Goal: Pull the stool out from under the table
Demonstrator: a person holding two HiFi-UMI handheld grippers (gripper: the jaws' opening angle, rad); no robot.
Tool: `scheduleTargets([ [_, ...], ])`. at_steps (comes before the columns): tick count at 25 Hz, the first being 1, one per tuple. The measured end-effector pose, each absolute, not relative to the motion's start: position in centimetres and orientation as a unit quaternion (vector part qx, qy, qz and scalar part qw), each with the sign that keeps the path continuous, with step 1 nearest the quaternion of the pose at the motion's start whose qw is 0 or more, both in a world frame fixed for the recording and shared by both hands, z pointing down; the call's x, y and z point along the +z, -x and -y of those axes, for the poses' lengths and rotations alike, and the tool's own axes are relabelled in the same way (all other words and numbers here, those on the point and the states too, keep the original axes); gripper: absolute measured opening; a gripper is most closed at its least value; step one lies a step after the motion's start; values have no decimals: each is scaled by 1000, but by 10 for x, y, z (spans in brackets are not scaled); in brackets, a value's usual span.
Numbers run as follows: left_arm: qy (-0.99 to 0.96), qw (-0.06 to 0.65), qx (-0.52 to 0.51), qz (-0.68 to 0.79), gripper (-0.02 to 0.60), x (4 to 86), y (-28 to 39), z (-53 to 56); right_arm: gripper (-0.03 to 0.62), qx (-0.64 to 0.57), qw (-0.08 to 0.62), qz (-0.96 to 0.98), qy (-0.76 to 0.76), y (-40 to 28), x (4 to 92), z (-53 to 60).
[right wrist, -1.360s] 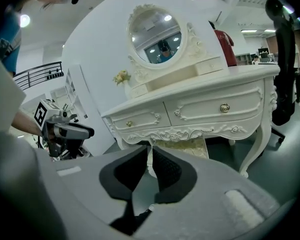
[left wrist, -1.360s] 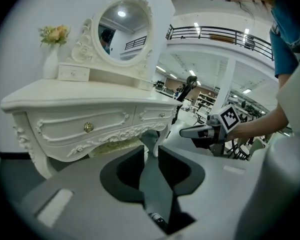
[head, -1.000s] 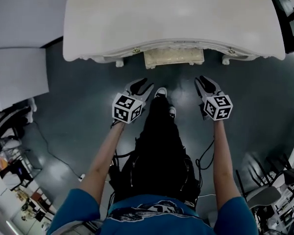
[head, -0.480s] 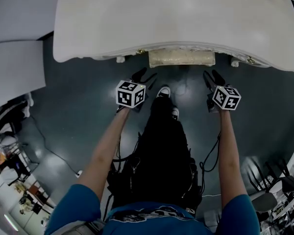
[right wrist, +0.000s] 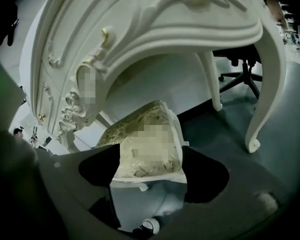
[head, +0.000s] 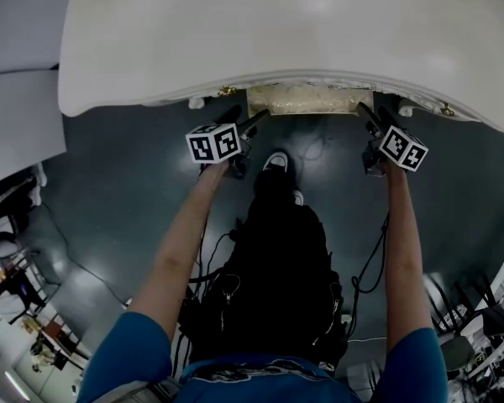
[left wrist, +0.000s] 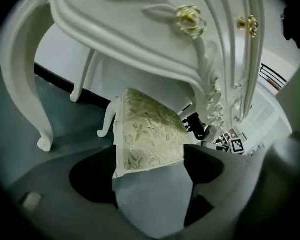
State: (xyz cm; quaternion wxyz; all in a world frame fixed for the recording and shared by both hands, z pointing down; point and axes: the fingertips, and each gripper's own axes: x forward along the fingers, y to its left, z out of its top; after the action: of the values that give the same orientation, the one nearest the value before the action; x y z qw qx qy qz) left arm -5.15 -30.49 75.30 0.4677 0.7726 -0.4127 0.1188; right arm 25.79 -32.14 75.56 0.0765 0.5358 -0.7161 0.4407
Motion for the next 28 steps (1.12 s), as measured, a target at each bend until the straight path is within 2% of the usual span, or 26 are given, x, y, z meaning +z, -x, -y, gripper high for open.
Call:
scheduleTargets([
  [3, -759, 494, 96, 414, 462, 773, 50, 315, 404, 459, 64, 713, -526, -259, 772, 333],
  [7, -743, 518, 72, 418, 482, 794, 49, 325, 437, 494, 15, 702, -512, -258, 789, 342],
  [10, -737, 528, 69, 416, 483, 802, 54, 326, 437, 504, 8, 704, -500, -248, 795, 344],
  [13, -742, 534, 62, 402, 468, 804, 50, 329, 436, 513, 2, 703, -493, -241, 796, 352],
  [15, -747, 534, 65, 391, 428, 805, 42, 330, 436, 512, 2, 704, -493, -243, 796, 354],
  [19, -752, 530, 59, 388, 436, 812, 42, 328, 426, 514, 6, 702, -492, -242, 802, 350],
  [28, -749, 524, 67, 399, 362, 811, 43, 322, 417, 523, 12, 695, -494, -245, 809, 339],
])
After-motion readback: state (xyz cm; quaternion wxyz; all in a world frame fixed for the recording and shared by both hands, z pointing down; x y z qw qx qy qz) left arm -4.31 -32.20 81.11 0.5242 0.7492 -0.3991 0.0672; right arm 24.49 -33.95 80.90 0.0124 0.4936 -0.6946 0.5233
